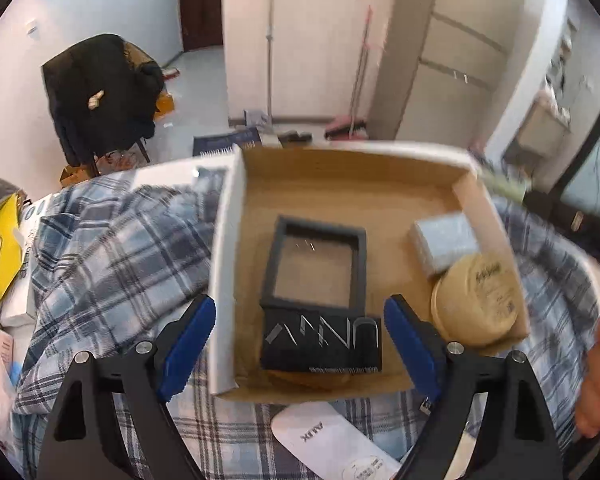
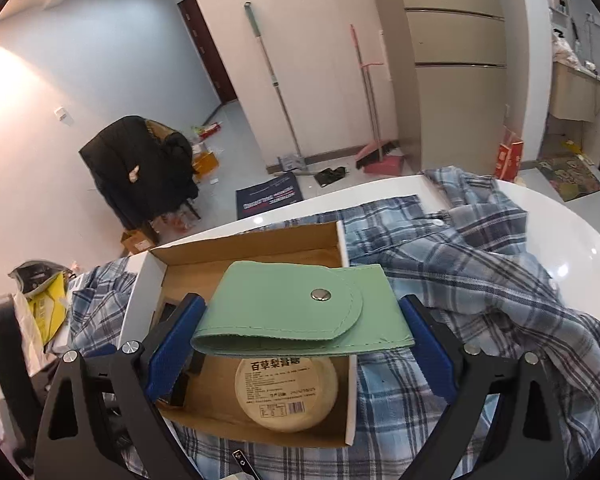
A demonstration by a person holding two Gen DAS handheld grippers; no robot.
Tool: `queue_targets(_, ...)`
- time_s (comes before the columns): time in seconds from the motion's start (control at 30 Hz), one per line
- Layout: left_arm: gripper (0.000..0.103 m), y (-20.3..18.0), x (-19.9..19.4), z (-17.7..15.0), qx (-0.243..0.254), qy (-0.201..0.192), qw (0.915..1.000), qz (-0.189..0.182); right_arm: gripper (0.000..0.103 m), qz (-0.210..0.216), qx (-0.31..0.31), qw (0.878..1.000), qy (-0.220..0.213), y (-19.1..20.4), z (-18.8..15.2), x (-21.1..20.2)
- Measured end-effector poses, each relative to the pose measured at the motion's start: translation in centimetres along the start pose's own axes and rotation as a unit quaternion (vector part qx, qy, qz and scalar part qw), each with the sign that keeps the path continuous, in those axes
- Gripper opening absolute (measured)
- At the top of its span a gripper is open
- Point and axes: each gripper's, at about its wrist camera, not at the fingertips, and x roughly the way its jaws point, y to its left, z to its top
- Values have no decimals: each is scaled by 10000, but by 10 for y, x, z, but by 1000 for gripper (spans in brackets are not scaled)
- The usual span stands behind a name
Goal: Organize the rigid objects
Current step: 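Carry the UNNY box and green pouch into the white box and release both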
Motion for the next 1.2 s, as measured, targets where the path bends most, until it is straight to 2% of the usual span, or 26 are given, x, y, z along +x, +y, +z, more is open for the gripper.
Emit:
queue_targets(0.13,88,10,-26,4,-178,-861,9960,144,96,332,-20,9993,185,3,-4,12)
queue_targets(0.2,88,13,-38,4,-176,-1258,9917,205,96,293,-214,9987,362,11,-9,21)
queue_targets(0.33,88,16,-64,-1,-139,-2221,9743,353,96,336,-426,9961,699,22,-19,37)
queue_targets(0.43,89,11,-72,1,34,-2453,9684,457,96,324,-435,9955,777,23,-23,43)
queue_targets(0.5,95,8,-77,1,151,-2494,9675,396,96,232,-494,9958,733,23,-24,44)
queue_targets(0.53,103,8,-79,1,165,-2508,9672,377,96,212,-498,9961,700,22,-24,44)
queue_targets(0.57,103,8,-82,0,150,-2588,9649,428,96,216,-488,9963,669,21,-24,45)
queue_targets(0.6,103,8,-87,-1,77,-2742,9600,560,97,257,-463,9965,641,20,-24,45)
queue_targets(0.63,103,9,-95,-4,-30,-2997,9511,749,97,302,-433,9966,633,19,-24,44)
queue_targets(0.7,103,11,-107,-7,-68,-3252,9424,783,101,386,-364,9968,597,19,-23,42)
queue_targets(0.8,103,15,-119,-5,-110,-3319,9418,533,102,381,-379,9979,354,20,-19,33)
queue_targets(0.9,103,18,-126,-4,-266,-3352,9403,517,102,20,-515,9986,123,25,-14,18)
queue_targets(1.0,103,14,-138,-5,-130,-3447,9378,388,102,-101,-570,9975,-406,28,-4,-13)
queue_targets(1.1,103,6,-162,-10,15,-3734,9269,372,102,-73,-722,9931,-924,35,3,-53)
queue_targets(1.2,103,3,-186,-15,82,-3900,9204,272,102,-202,-907,9847,-1477,48,2,-98)
